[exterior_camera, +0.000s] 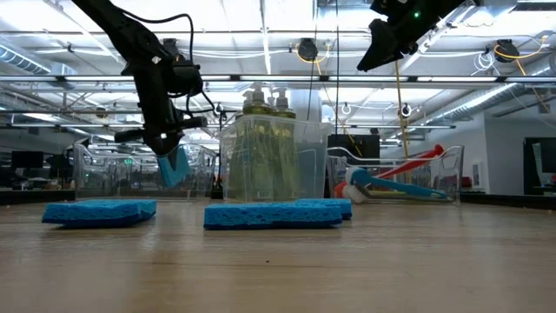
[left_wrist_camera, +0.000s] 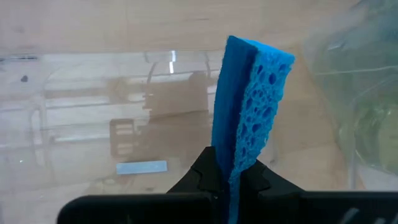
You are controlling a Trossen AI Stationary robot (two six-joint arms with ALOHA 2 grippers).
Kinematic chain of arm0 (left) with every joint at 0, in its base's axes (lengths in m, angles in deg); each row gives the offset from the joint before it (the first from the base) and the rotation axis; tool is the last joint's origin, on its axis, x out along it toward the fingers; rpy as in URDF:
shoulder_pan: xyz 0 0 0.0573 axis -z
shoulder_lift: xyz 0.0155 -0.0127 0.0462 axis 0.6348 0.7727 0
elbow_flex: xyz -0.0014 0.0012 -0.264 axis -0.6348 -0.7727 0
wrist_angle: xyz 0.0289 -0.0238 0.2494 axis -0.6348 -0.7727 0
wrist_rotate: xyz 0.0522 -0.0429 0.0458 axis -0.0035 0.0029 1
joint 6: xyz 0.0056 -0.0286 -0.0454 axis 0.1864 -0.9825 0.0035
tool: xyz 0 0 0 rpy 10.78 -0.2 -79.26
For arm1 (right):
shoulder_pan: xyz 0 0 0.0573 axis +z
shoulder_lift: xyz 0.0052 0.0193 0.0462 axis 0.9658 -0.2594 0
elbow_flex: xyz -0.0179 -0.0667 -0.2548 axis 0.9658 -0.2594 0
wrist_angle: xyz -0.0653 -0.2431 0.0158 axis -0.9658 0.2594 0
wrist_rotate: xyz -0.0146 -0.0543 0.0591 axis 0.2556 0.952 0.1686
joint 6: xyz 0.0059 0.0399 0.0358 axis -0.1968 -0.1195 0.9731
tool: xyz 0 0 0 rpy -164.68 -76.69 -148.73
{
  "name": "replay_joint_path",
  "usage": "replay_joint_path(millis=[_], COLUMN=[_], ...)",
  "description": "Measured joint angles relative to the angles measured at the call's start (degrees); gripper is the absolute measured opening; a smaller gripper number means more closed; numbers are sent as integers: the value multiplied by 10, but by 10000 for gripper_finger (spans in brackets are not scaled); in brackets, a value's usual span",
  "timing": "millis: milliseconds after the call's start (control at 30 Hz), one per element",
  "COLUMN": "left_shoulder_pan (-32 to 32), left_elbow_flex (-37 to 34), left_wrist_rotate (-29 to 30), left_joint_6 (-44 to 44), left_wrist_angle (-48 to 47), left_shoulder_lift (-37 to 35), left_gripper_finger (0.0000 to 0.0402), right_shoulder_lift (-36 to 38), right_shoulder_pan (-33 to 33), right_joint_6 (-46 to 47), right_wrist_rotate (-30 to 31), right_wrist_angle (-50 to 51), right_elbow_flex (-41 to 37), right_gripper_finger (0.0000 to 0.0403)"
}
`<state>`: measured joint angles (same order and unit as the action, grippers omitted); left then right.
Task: Pick & Place Kitchen Sink Supplies
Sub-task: Put the sponge into the left transparent bin
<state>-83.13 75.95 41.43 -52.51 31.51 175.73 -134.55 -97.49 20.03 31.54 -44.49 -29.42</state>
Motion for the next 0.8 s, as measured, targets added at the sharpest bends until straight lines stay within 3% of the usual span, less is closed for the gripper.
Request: replay_joint_path(millis=[433,800], left_shoulder_pan=[9,10], left_elbow_flex=[0,0], left_wrist_rotate=[0,5], left_joint_6=[13,18], left_wrist_angle=[3,1], left_shoulder_lift=[0,-24], left_gripper_finger=[79,175], right_shoulder_lift=[0,0], right_shoulder_pan=[0,0], right_joint_6=[0,0], right_wrist_rotate=[0,-1], right_wrist_angle=[0,8], right_elbow_flex=[0,0], right_gripper_finger=[137,137])
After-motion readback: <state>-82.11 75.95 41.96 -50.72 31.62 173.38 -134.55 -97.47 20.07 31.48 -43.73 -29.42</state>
